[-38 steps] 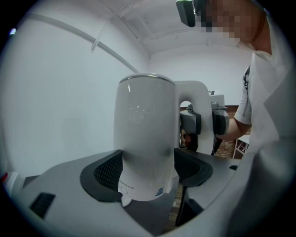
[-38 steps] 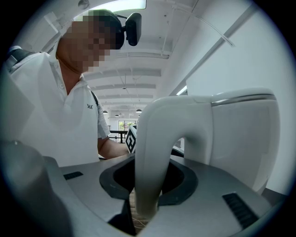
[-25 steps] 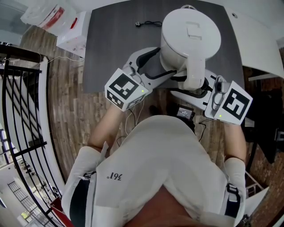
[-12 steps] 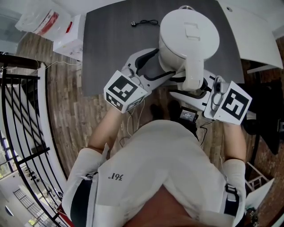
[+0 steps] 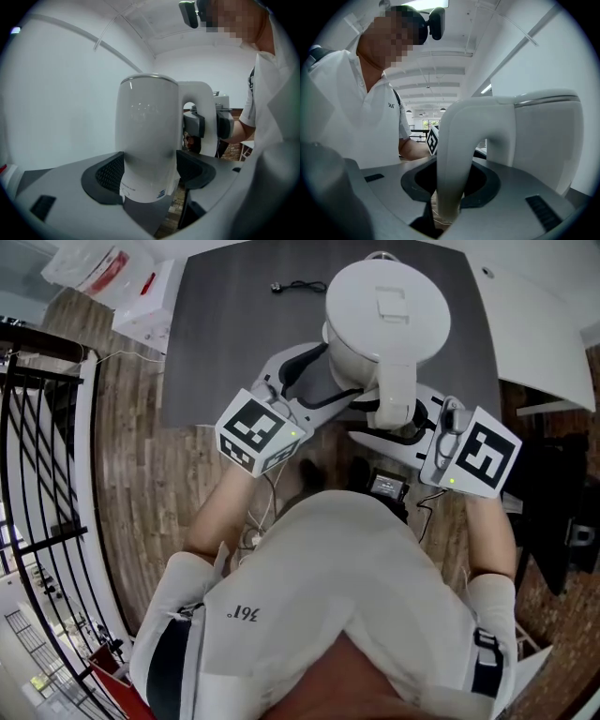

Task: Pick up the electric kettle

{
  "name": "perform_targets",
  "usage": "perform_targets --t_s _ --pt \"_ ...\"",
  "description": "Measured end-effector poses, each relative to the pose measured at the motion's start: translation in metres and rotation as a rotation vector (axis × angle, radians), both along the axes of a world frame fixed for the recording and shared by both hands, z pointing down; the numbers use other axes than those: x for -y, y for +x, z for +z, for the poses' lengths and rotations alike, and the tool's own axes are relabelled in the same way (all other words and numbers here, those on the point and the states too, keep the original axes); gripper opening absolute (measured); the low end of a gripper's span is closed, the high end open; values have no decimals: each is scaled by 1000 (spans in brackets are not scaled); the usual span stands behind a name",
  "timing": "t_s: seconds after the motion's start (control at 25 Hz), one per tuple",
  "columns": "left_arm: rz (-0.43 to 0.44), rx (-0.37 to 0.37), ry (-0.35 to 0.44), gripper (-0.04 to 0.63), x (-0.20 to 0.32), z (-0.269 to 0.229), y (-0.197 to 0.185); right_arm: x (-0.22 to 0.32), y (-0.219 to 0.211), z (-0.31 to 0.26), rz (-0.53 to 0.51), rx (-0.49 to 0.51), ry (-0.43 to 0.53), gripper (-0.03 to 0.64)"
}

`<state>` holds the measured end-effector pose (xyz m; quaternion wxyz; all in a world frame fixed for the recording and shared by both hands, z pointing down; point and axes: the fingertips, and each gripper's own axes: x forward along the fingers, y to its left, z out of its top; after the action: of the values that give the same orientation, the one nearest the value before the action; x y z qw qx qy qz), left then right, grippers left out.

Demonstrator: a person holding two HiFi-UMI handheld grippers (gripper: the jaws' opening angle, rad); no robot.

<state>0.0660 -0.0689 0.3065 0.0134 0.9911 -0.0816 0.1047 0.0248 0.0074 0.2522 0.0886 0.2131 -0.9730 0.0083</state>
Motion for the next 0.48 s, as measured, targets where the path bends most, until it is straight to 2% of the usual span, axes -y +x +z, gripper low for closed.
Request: perform_targets --t_s 0.28,0.48 --pt "-88 3 -14 354 -6 0 20 -10 24 -1 -89 -19 1 106" --pt "-120 8 -16 353 0 4 28 -4 36 3 -119 -15 -3 106"
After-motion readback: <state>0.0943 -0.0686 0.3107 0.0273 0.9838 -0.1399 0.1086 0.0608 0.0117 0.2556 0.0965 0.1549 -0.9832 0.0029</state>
